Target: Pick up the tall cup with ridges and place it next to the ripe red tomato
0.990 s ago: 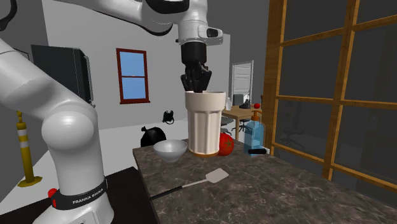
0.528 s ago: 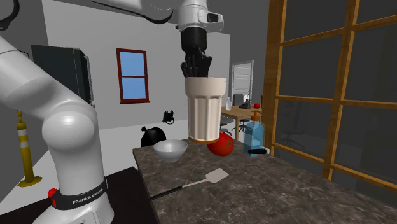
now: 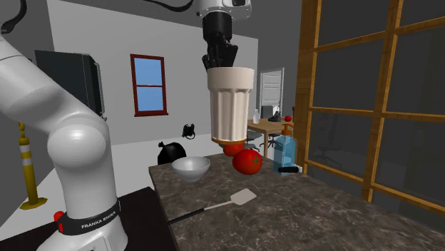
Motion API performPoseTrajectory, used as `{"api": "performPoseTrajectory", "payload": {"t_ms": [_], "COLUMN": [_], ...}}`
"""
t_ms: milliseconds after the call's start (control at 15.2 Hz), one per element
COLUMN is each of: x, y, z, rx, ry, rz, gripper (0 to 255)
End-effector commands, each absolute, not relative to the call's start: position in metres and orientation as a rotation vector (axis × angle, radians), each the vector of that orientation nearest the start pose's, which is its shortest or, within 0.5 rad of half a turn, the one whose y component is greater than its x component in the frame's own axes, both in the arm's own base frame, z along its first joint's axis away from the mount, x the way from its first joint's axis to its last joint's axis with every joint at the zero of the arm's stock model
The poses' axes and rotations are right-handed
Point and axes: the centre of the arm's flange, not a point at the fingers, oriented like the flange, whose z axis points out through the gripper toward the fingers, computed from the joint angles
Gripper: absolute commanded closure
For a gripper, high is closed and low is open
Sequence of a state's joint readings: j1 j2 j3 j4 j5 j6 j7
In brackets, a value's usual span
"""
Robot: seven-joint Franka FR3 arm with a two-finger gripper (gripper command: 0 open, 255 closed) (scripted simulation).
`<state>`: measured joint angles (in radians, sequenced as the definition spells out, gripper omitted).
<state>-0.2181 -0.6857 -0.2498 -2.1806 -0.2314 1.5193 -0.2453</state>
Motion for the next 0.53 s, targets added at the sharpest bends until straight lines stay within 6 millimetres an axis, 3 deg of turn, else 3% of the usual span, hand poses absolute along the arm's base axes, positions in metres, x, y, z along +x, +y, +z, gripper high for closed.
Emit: {"api": "performPoseTrajectory", "payload": {"t_ms": [0,462], "x": [0.285,0.341], "y": [-0.19,-0.116], "z": [0.629,0.63], "rx": [-3.201,-3.201], "ry": [0.291,0.291], "rz": [0.026,0.026], "gripper": [255,255]}}
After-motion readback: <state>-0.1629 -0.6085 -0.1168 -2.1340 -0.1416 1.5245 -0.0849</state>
